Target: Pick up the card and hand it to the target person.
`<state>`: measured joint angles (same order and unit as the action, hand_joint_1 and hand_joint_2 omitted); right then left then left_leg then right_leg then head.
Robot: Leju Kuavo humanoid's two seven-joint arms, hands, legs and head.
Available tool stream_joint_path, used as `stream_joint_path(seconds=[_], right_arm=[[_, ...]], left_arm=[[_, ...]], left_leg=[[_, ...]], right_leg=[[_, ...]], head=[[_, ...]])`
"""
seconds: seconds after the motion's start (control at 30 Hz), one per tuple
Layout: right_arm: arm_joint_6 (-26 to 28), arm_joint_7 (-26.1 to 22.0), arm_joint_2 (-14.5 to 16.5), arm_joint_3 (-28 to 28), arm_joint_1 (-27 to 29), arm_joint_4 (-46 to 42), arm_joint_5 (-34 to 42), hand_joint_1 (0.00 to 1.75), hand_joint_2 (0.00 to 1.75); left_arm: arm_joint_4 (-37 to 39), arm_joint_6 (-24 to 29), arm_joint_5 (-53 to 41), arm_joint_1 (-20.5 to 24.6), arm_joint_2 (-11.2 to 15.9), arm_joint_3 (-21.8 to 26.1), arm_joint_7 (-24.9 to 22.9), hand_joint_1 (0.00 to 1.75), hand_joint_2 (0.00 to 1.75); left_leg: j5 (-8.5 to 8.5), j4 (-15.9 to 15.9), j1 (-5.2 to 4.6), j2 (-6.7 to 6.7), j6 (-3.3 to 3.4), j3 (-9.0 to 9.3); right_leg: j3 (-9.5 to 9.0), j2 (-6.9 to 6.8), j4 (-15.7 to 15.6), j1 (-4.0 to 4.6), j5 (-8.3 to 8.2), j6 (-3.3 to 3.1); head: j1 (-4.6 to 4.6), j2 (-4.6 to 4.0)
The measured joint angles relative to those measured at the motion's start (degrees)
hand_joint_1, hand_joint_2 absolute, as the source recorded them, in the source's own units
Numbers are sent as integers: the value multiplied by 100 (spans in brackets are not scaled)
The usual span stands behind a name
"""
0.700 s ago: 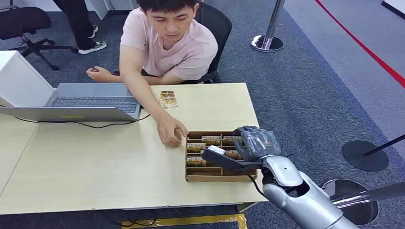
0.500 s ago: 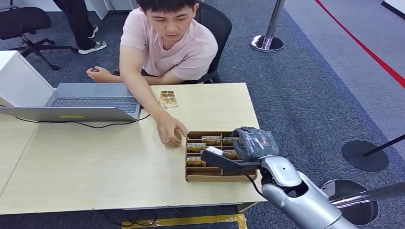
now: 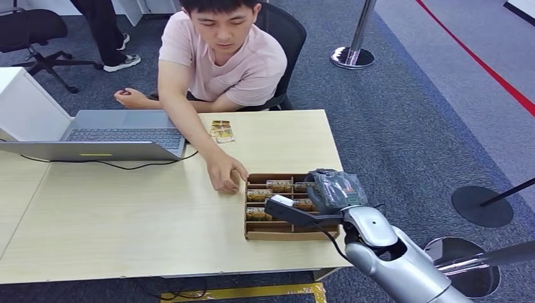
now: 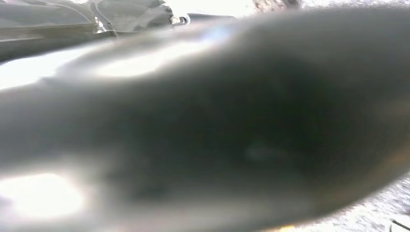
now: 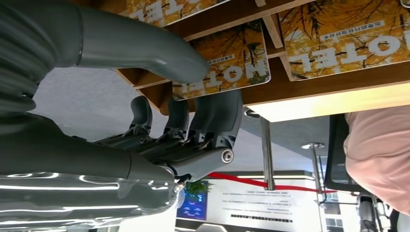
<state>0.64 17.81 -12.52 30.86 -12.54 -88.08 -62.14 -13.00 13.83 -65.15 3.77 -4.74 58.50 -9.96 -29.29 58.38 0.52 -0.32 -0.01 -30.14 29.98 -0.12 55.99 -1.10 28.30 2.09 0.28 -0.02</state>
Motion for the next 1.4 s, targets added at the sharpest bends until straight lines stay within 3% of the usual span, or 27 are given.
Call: stream_joint_path(seconds=[0.33,0.43,0.57,1.23,1.4], right_arm=[[-1,-14,0,1,0,1,0,105,175],[-1,-15,0,1,0,1,0,115,175],[0,-15,0,2,2,2,0,153,175],[-100,-25,33,88,-84,20,7,150,175],[210,-212,31,86,-83,-33,81,150,175]], left_arm=[[0,-166,30,0,0,111,122,0,0],[0,-166,30,0,0,126,126,0,0],[0,-163,43,0,0,134,163,0,175],[0,-111,123,3,2,272,256,0,175],[0,-2,123,2,2,279,231,0,175]], left_leg=[[0,0,0,0,0,0],[0,0,0,0,0,0],[0,0,0,0,0,0],[0,0,0,0,0,0],[0,0,0,0,0,0]], right_leg=[[0,0,0,0,0,0],[0,0,0,0,0,0],[0,0,0,0,0,0],[0,0,0,0,0,0],[0,1,0,0,0,0]], head=[[0,0],[0,-1],[0,1],[1,1],[0,0]])
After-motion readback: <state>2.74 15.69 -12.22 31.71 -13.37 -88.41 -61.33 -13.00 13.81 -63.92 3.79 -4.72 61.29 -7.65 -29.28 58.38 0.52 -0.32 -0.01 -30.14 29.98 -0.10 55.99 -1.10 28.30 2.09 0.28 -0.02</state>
